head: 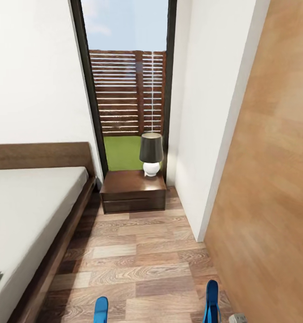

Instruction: In the bedroom, move the book from the bed onto either nightstand, and place the two sandals side by side next to the bed.

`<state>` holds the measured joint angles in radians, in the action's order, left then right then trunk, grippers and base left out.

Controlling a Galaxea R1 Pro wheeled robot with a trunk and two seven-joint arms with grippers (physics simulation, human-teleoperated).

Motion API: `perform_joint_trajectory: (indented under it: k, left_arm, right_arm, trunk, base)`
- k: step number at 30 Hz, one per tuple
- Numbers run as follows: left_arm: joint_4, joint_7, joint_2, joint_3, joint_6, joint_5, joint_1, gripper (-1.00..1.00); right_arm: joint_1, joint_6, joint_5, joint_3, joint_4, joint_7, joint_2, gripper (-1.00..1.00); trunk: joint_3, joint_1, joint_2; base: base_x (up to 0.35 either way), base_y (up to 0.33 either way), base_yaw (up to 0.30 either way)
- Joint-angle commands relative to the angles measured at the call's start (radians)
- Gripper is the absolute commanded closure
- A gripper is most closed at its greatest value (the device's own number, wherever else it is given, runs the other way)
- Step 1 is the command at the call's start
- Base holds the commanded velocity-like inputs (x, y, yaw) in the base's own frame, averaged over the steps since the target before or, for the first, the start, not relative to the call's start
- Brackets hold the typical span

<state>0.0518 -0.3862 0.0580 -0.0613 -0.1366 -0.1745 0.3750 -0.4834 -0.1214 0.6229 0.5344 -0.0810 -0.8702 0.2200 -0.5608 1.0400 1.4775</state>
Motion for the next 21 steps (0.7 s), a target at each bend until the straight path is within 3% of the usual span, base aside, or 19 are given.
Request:
perform_joint_trajectory:
  k: [1, 21]
  left_arm:
    - [-0.001, -0.003, 0.000, -0.006, -0.003, -0.010, 0.001, 1.00]
    - [-0.001, -0.003, 0.000, -0.006, -0.003, -0.010, 0.001, 1.00]
  right_arm:
    - [-0.001, -0.007, 0.006, 0.007, -0.003, -0.004, -0.001, 1.00]
    - [-0.001, -0.007, 0.006, 0.007, -0.003, -0.004, -0.001, 1.00]
  trunk:
    - [-0.001, 0.000, 0.000]
    - [-0.001, 0.000, 0.000]
  base:
    - [0.225, -0.038, 0.000]
    - [0.225, -0.002, 0.000]
